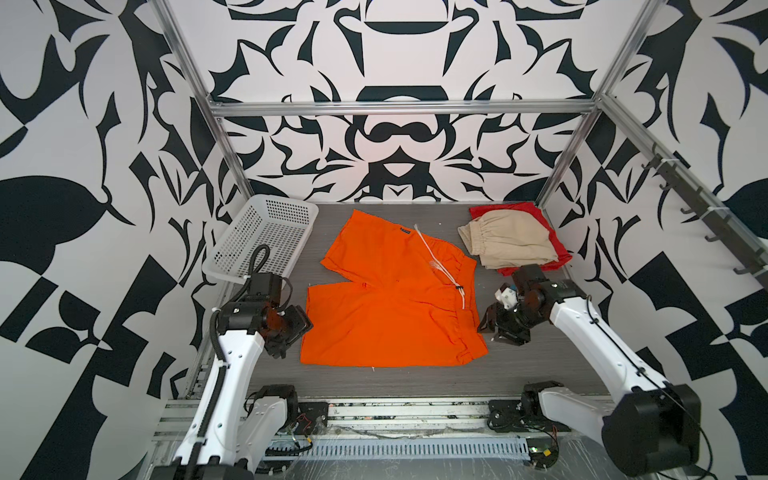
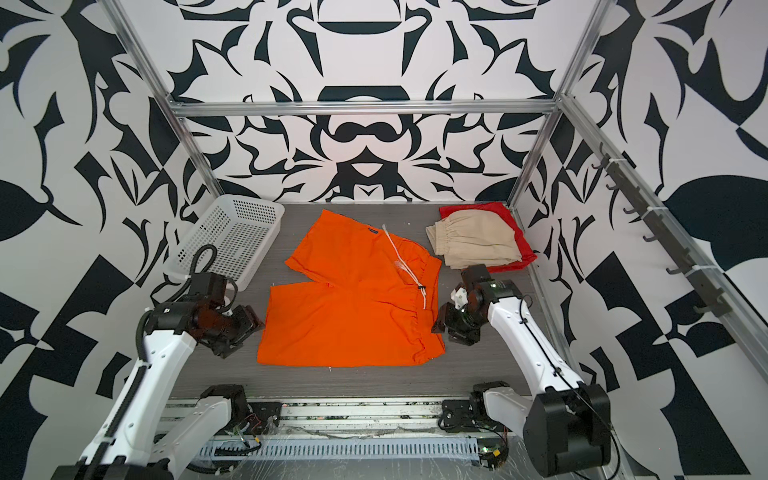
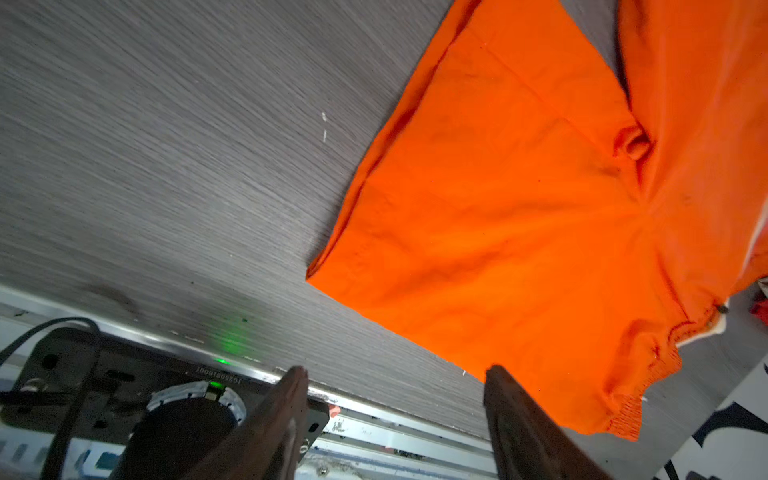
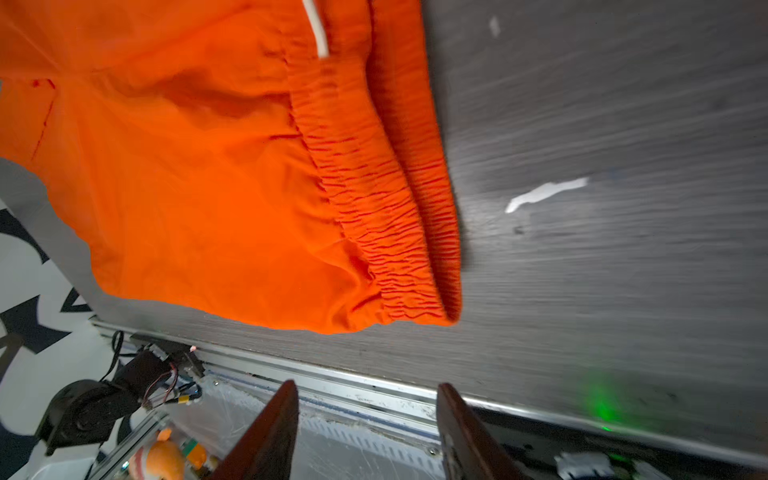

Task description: Fold and stack the shorts

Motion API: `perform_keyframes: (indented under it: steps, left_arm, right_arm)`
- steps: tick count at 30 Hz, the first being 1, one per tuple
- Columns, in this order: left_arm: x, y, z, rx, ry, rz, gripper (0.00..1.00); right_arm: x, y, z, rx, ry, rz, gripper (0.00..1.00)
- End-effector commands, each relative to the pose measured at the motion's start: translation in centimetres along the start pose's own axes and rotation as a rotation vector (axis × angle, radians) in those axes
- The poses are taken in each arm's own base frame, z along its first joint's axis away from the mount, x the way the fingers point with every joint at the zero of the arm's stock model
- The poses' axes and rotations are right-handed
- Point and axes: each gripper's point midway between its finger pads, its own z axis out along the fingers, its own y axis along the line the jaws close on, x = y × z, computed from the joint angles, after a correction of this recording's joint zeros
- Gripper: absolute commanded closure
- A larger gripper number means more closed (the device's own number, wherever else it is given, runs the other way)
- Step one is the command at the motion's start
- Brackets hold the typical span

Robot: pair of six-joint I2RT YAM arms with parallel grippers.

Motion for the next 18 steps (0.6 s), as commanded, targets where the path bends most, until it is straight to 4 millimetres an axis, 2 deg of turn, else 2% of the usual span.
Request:
perform_keyframes:
  steps: [1, 2, 4, 6, 10, 14, 18]
  left_arm:
    - [0.4, -2.2, -1.5, 0.116, 0.016, -0.035, 0.29]
    - [0.3, -2.9, -1.1, 0.14, 0.032, -0.032, 0.29]
    - [0.2, -3.8, 0.1, 0.167, 0.064, -0.026, 0.31]
    - [-0.1, -4.7, 1.8, 0.176, 0.079, -0.014, 0.32]
    - [-0.9, -6.7, 5.2, 0.23, 0.069, -0.023, 0.33]
    - [-1.8, -6.9, 8.9, 0.243, 0.064, -0.085, 0.33]
    - [-1.4, -5.0, 11.8, 0.172, 0.077, -0.159, 0.33]
  right_arm:
    - [-2.3, 1.6, -4.7, 0.05, -0.151, -0.096, 0.45]
    - [-2.8, 2.7, -4.9, 0.03, -0.167, -0.128, 0.47]
    - [-3.2, 4.6, -3.8, -0.004, -0.18, -0.179, 0.48]
    - [-3.2, 6.9, -1.5, -0.052, -0.176, -0.232, 0.49]
    - [-3.5, 9.1, 3.5, -0.136, -0.16, -0.232, 0.53]
    - [-3.9, 7.7, 7.4, -0.125, -0.137, -0.191, 0.55]
    - [-3.3, 5.2, 9.7, -0.052, -0.108, -0.177, 0.55]
